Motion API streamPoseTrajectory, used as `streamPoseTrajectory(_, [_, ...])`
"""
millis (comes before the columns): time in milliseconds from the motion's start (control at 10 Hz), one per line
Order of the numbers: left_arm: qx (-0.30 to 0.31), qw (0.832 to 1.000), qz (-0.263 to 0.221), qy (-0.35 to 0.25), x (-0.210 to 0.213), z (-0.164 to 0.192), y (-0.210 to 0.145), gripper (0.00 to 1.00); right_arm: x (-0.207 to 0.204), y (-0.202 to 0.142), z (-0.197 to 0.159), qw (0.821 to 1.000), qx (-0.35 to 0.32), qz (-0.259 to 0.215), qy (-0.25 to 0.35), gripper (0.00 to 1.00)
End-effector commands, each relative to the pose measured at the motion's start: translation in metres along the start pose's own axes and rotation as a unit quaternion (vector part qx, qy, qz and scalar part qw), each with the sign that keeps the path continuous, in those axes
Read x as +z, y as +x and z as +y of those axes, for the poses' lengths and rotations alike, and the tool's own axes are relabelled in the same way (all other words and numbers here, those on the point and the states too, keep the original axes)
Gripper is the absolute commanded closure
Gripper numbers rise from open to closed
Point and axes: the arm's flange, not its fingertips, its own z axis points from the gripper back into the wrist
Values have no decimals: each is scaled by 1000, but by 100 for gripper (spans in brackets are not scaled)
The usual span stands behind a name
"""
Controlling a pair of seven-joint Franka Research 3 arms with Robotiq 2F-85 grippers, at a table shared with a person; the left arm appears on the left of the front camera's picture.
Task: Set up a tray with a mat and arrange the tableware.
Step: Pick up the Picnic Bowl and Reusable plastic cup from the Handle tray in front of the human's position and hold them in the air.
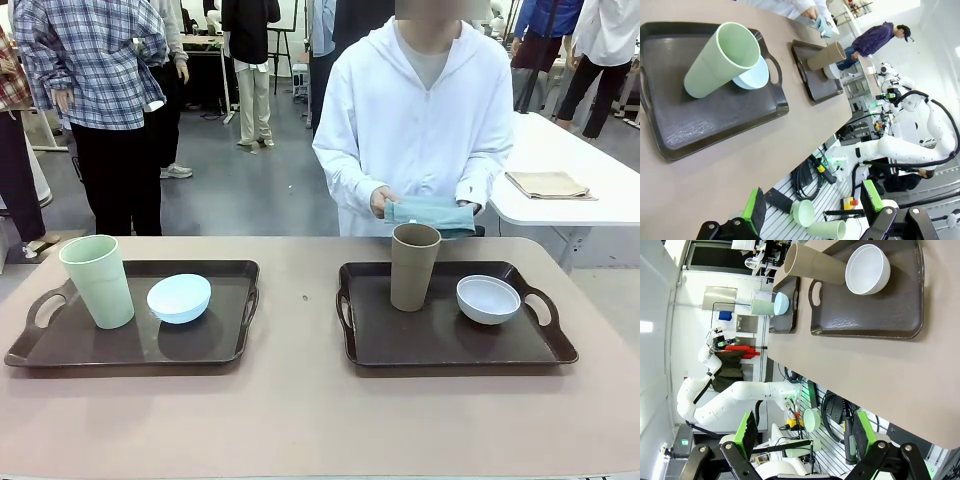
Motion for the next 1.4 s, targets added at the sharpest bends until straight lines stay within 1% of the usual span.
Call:
streamPoseTrajectory(0, [-4,1000,-4,-4,1,1,-1,0,1,0,-2,1000,8,-1,8,0])
streamPoseTrajectory(1300, [-4,1000,-4,-4,1,1,-1,0,1,0,-2,1000,8,-1,8,0])
